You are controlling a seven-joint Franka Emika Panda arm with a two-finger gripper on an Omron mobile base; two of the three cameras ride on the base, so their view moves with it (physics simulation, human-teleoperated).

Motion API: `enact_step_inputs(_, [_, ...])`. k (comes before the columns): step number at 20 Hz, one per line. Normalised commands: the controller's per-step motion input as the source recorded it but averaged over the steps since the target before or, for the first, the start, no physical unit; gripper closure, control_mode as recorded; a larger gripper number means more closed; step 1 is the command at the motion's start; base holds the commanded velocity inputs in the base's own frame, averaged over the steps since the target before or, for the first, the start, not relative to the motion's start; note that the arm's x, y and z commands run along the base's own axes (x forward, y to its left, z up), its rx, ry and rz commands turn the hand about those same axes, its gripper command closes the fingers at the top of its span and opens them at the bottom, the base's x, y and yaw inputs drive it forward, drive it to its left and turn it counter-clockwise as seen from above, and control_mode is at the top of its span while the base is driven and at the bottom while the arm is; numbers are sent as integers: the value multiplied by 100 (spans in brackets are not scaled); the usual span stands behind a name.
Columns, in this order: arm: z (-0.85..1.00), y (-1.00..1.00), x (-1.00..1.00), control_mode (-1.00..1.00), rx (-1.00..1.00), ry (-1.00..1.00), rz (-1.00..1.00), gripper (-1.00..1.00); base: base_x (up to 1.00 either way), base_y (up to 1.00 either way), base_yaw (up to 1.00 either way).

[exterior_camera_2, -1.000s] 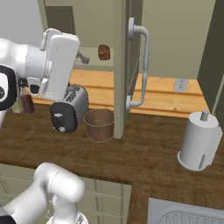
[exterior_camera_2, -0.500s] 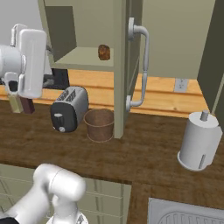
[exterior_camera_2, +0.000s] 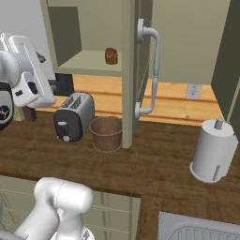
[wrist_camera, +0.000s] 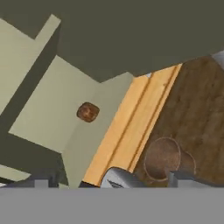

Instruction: Open the cabinet, pick up the bread from the cabinet and place it in the basket. Then move the basket to the dining counter.

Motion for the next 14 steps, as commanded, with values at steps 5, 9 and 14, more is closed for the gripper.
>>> enact_step_inputs(5, [0, 0, -19, -100, -47, 22, 80, -100, 0, 0, 0])
enact_step_inputs(9, [2, 6, 0, -100, -55, 14, 61, -100, 0, 0, 0])
enact_step_inputs(14, [0, 15, 44, -100, -47, 0, 37, -100, 0, 0, 0])
